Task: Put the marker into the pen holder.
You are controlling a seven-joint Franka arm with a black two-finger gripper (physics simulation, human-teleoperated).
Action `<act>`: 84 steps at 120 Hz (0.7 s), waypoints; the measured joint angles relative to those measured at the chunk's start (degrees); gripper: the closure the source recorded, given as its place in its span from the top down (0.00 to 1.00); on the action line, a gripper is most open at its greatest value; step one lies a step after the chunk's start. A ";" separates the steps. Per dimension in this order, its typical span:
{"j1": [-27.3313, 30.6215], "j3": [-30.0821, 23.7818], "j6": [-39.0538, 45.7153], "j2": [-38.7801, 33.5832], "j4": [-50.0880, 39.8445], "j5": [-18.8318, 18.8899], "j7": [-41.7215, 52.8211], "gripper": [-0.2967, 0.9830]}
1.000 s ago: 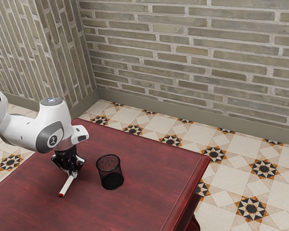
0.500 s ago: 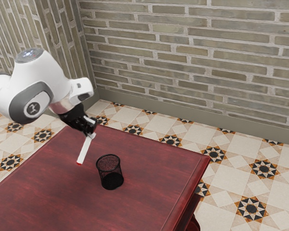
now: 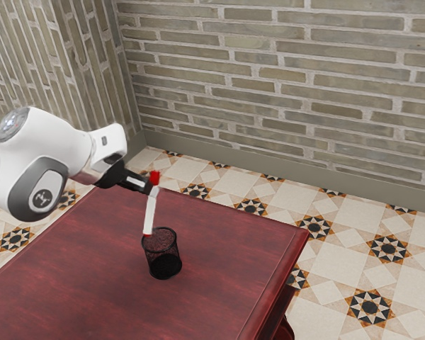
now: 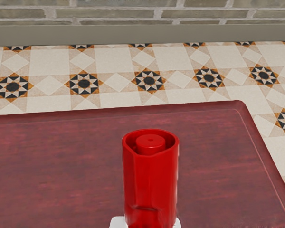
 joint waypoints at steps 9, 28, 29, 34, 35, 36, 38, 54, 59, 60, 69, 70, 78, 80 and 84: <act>-0.17 1.25 2.06 0.17 -1.42 0.03 2.31 0.19; -0.16 1.98 4.54 1.70 -2.30 -0.13 6.42 0.20; -0.17 2.10 4.63 1.81 -2.26 -0.16 6.61 0.20; -0.20 2.65 5.01 2.34 -2.05 -0.25 7.51 0.20; -0.21 2.78 5.07 2.46 -1.98 -0.27 7.69 0.20; -0.21 2.92 5.14 2.56 -1.93 -0.28 7.86 0.20; -0.21 3.21 5.25 2.75 -1.79 -0.31 8.19 0.20; -0.37 3.92 5.96 6.06 -0.40 -0.65 10.57 0.20; -0.70 3.96 6.10 7.08 0.14 -0.86 11.21 0.20; -0.79 3.96 6.13 7.26 0.27 -0.90 11.33 0.20; -1.22 3.97 6.32 9.41 2.10 -1.13 12.37 0.21; -1.24 3.97 6.34 9.60 2.24 -1.15 12.47 0.21; -1.35 3.98 6.77 10.59 2.77 -1.46 13.28 0.21; -1.37 3.98 6.91 10.72 2.83 -1.58 13.47 0.21; -1.66 3.98 7.15 10.89 2.86 -1.85 13.82 0.21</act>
